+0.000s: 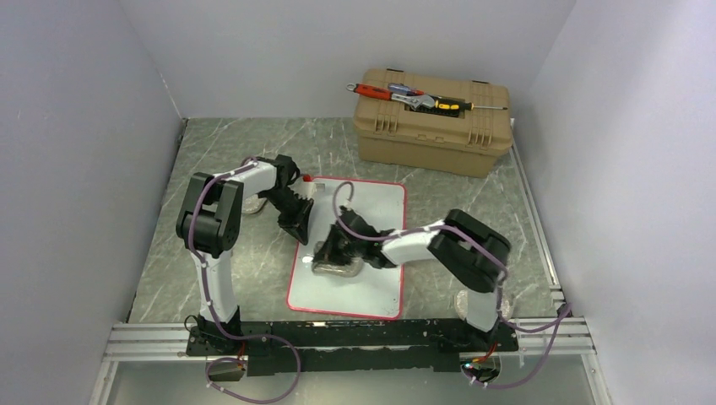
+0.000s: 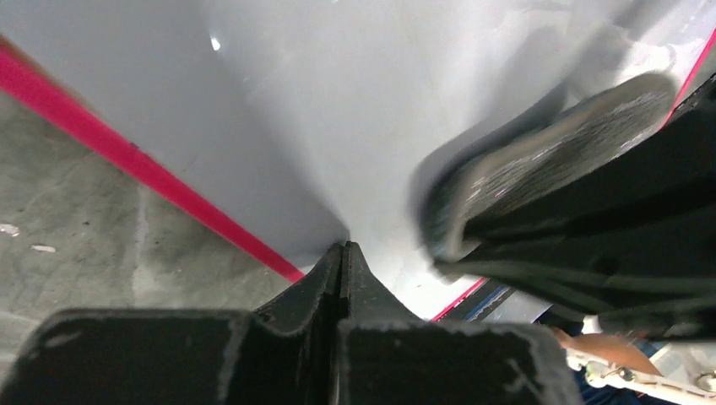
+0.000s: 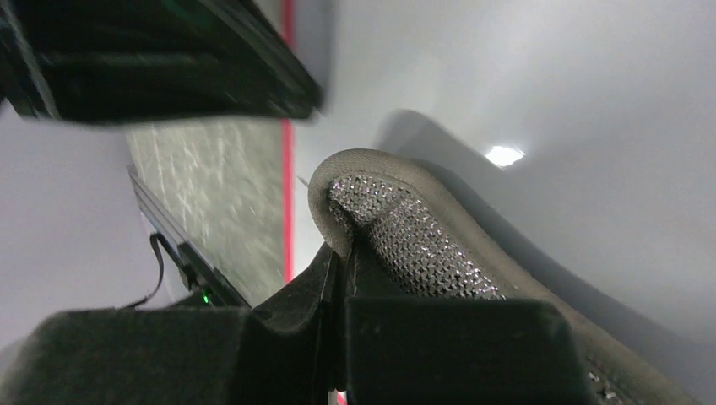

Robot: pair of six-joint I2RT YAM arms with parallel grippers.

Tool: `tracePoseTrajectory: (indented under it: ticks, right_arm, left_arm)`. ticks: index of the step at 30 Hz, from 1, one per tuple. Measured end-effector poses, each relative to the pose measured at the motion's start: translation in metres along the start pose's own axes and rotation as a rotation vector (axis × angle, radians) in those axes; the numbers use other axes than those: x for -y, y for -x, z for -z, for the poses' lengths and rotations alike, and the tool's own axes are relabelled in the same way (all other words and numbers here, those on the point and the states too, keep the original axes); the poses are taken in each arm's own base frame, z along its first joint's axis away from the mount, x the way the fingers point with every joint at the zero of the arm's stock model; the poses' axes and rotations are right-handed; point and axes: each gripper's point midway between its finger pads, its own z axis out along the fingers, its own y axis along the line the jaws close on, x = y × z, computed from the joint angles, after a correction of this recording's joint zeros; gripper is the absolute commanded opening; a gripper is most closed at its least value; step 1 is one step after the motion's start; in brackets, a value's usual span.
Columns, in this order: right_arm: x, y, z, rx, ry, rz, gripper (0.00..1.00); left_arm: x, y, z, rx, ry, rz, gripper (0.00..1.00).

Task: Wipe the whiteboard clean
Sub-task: Erase the whiteboard at the center of the board.

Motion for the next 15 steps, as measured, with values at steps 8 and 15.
tracePoseTrajectory:
  ticks: [8, 15]
  right_arm:
    - [-0.051, -0.004, -0.056, -0.022, 0.015, 0.101, 0.0]
    - [0.01, -0.025, 0.018, -0.017, -0.018, 0.039, 0.0]
  left_arm:
    - [-0.008, -0.004, 0.005, -0.005, 0.007, 0.026, 0.04]
    - [-0.009, -0.004, 0.005, -0.006, 0.008, 0.027, 0.04]
